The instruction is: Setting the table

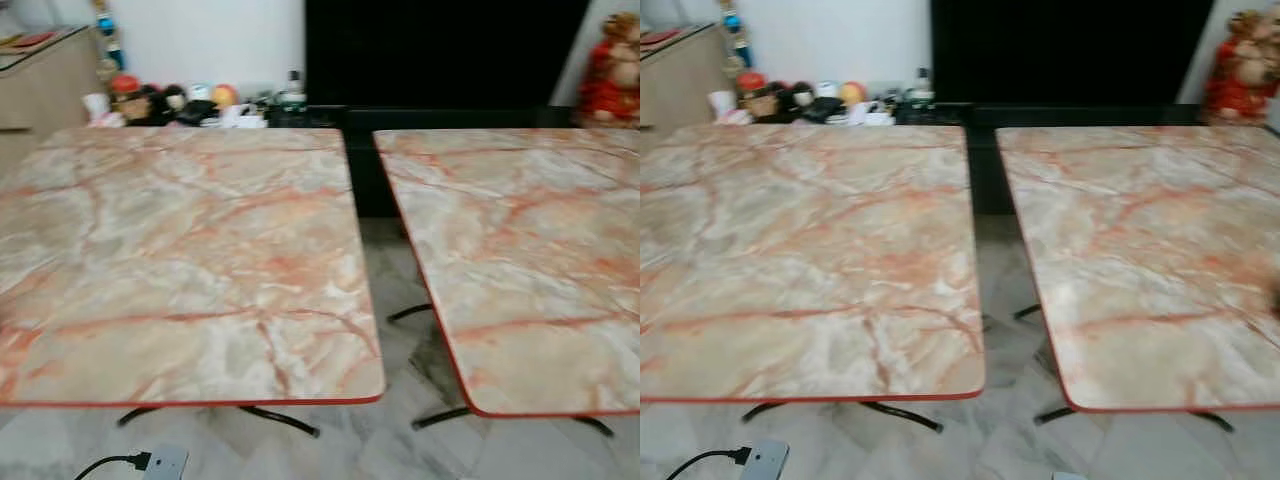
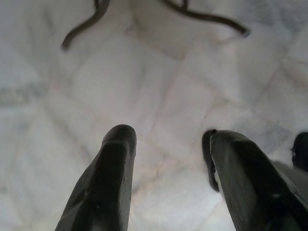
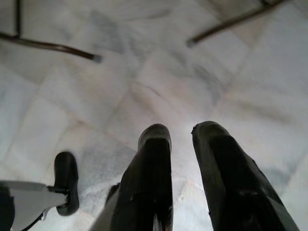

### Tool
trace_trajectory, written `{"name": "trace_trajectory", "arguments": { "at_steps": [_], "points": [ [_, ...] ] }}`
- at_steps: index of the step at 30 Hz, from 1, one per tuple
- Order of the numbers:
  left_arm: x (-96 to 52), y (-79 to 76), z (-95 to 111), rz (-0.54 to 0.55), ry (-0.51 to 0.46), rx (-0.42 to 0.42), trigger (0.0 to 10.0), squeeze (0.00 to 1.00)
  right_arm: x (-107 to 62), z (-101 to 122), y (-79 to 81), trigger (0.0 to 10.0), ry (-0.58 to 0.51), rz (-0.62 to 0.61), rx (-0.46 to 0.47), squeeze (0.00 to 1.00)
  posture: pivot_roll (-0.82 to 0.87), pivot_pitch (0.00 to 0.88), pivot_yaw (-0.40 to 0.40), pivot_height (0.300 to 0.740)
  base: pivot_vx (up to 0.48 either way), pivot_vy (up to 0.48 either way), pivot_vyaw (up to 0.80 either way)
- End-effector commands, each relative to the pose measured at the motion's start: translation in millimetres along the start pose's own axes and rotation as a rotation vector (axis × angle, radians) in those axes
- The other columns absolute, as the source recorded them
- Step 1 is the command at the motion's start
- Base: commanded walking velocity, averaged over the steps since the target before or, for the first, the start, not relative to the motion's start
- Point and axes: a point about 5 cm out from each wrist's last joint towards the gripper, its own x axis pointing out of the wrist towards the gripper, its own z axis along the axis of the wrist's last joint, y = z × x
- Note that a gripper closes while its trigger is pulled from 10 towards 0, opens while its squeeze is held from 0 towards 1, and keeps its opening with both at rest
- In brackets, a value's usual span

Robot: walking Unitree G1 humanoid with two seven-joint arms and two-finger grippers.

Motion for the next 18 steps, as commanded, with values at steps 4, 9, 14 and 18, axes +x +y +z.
{"name": "trace_trajectory", "arguments": {
  "at_steps": [4, 9, 14, 18],
  "points": [
    [-2.2, 0.7, -9.2, 0.0, 0.031, 0.01, 10.0, 0.0, -1.0, -4.7, 1.2, 10.0, 0.018, 0.004, -0.005, 0.0, 0.01, 0.017, 0.01, 0.74, 0.0, 0.0, 0.8],
    [-2.5, -0.9, -11.1, -0.007, 0.037, 0.012, 10.0, 0.0, -0.8, -4.6, 0.2, 10.0, 0.023, -0.003, 0.018, 0.0, 0.0, 0.006, 0.01, 0.74, 0.0, 0.0, 0.32],
    [-2.7, -2.5, -12.6, -0.013, 0.045, 0.009, 10.0, 0.0, -0.6, -4.2, 2.1, 10.0, 0.024, 0.013, 0.007, 0.0, 0.01, 0.005, 0.008, 0.74, 0.0, 0.088, 0.0],
    [-2.9, -3.0, -14.1, -0.012, 0.051, 0.005, 10.0, 0.0, -0.5, -3.7, 3.8, 10.0, 0.023, 0.02, -0.002, 0.0, 0.01, 0.012, 0.006, 0.74, 0.0, 0.47, 0.0]
  ]
}}
